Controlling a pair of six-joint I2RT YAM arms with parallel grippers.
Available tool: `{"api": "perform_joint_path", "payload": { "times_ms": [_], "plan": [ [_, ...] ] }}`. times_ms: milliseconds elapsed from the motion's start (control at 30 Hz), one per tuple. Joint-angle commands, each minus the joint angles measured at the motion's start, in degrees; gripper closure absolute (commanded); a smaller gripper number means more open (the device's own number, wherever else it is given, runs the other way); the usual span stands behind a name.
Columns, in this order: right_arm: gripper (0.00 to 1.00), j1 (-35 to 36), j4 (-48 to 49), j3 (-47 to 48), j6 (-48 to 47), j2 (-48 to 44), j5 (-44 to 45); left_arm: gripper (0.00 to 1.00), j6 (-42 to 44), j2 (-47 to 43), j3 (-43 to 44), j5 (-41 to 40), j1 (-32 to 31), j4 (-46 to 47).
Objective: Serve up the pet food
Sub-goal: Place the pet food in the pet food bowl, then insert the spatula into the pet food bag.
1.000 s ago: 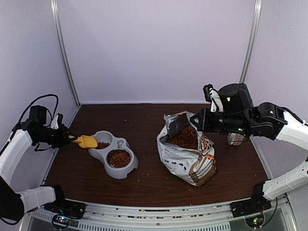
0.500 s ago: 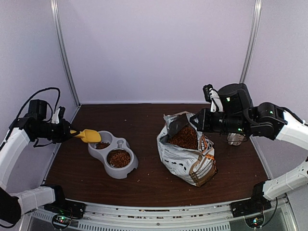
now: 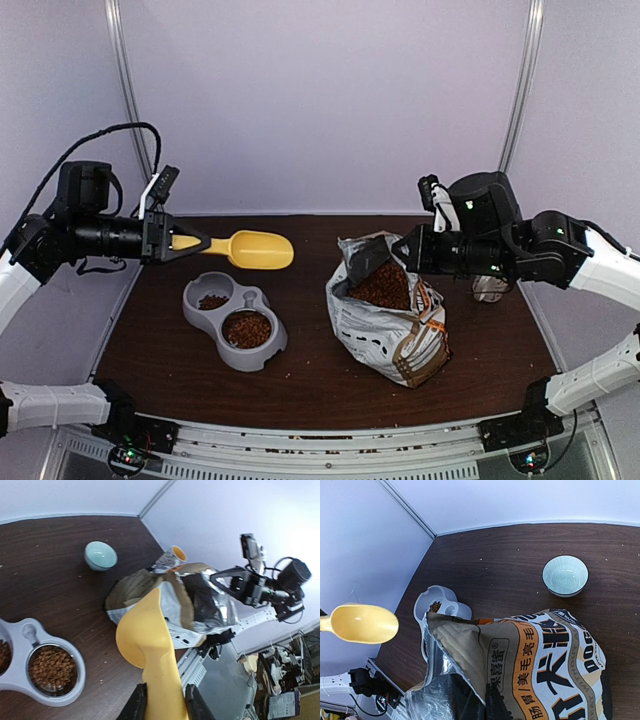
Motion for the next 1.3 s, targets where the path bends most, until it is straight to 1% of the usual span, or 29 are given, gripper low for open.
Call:
{"api": "perform_joint_path", "payload": {
  "times_ms": [0, 133, 300, 467, 667, 900, 1100, 1167, 1267],
  "plan": [
    [1.00, -0.4, -1.4, 0.6, -1.4, 0.9, -0.6, 1.00, -3.4, 3.4, 6.7, -2.8, -9.2, 8.2],
    [1.00, 0.0, -0.7, 0.7, -1.8, 1.2, -2.2, 1.00, -2.6, 8.5, 11.3, -6.4, -15.3, 8.2],
    [1.00, 1.3, -0.4, 0.5, -2.1, 1.2, -2.5, 1.00, -0.2, 14.7, 14.9, -13.1, -18.9, 6.2],
    [1.00, 2.2, -0.7, 0.3, -2.1, 1.5, -1.8, 1.00, 3.2, 21.6, 20.8, -16.9, -23.1, 2.1],
    [1.00, 2.6, 0.0, 0.3, -2.5, 2.1, -1.6, 1.00, 4.5, 28.1, 24.8, -23.3, -25.1, -1.8],
    [1.00, 3.3, 0.6, 1.3, -2.5, 5.1, -3.0, 1.00, 6.0, 36.3, 31.1, -31.8, -29.4, -5.3],
    [1.00, 3.5, 0.7, 2.2, -2.6, 5.7, -2.7, 1.00, 5.7, 46.7, 38.1, -45.5, -32.6, -16.1],
    [1.00, 3.4, 0.6, 2.2, -2.6, 5.4, -2.3, 1.00, 5.3, 48.8, 38.8, -49.0, -33.3, -17.4],
    [1.00, 3.5, 0.6, 1.8, -2.5, 5.3, -1.9, 1.00, 4.9, 51.3, 38.5, -51.4, -34.2, -16.3]
  ]
}}
